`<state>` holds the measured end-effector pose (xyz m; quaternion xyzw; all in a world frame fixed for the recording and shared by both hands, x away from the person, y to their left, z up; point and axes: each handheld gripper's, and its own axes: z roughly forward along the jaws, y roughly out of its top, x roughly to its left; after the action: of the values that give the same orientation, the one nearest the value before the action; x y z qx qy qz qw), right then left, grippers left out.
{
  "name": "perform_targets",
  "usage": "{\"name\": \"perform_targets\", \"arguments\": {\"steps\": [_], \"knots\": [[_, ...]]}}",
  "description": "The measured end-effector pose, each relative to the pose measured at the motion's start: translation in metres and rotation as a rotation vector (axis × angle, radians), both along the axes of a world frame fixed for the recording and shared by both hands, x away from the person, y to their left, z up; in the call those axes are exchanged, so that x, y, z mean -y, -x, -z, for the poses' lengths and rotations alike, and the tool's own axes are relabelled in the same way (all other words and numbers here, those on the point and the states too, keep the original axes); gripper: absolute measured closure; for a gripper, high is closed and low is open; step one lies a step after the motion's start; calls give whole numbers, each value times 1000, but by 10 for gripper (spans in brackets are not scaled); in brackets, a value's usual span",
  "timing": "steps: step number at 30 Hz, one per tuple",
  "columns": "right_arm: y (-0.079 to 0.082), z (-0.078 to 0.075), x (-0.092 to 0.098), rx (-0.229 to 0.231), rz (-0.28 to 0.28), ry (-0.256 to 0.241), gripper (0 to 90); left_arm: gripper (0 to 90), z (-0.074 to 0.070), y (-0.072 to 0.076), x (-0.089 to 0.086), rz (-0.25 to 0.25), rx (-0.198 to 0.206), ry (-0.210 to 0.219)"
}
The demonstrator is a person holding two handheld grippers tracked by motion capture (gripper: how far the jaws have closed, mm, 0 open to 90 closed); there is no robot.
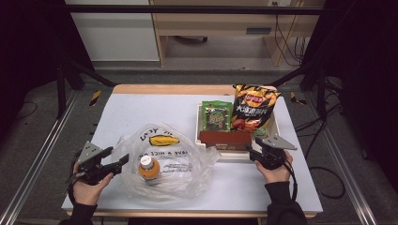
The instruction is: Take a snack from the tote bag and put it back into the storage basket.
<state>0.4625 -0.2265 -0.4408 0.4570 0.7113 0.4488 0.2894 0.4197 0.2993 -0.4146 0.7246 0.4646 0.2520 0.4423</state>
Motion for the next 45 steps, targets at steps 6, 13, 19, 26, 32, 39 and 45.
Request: {"name": "perform_targets", "arguments": {"steps": [6,13,19,26,32,39,45], "knots": [[8,-13,-2,16,-22,-43,441,293,-9,6,3,12,35,17],[13,-22,-10,24,-67,-59,392,294,-17,12,9,21,68,35],[16,-27,-16,37,-93,-76,359,293,-22,17,13,41,88,47],[17,-28,-22,36,-111,-83,340,292,-29,24,16,67,119,66],[18,-29,-24,34,-119,-77,336,287,-35,30,24,102,135,62],[18,-29,-23,27,-124,-77,330,282,-36,35,34,135,132,49],[18,-28,-23,20,-124,-72,325,279,-39,40,39,159,148,54]]}}
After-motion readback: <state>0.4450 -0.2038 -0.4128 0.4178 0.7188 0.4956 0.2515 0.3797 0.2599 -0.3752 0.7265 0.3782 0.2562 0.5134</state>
